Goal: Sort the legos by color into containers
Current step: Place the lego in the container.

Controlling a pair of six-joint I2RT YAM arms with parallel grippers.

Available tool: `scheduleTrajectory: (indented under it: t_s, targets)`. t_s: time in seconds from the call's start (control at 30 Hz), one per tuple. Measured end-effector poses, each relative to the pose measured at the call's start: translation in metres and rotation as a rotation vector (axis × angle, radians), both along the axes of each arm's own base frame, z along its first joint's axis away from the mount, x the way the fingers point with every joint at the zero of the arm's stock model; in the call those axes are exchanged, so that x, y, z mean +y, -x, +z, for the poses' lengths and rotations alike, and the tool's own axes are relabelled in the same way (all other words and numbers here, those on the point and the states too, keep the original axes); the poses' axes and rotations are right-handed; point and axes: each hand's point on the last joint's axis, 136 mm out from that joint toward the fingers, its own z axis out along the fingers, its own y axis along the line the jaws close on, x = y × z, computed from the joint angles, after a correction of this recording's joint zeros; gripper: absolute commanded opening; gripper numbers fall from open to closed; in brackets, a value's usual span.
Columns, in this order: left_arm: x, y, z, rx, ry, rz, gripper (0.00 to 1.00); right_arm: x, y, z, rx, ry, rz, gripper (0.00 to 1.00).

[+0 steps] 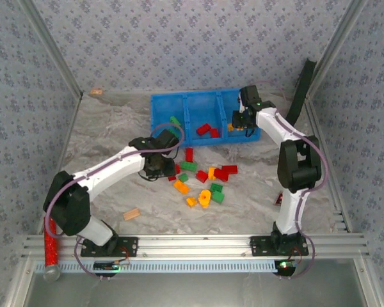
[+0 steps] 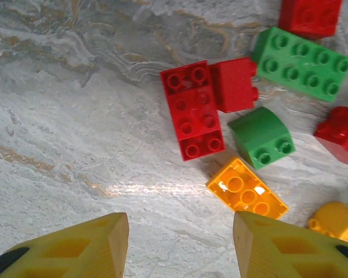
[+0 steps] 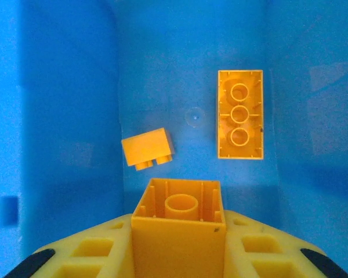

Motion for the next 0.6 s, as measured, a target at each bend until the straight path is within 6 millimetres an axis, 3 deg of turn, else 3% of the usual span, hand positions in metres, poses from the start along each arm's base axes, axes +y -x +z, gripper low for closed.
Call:
scheduleTrajectory:
  t_s: [0.27, 0.6]
  targets:
    - [0.000, -0.009, -0.019, 0.002, 0.030, 0.056, 0.51, -0.001, -0.006, -0.014, 0.020, 0.007, 0.000, 0.47]
    - [-0.006, -0.020, -0.046, 0.036, 0.042, 0.079, 0.51, 0.000, -0.006, -0.014, 0.020, 0.007, 0.005, 0.54]
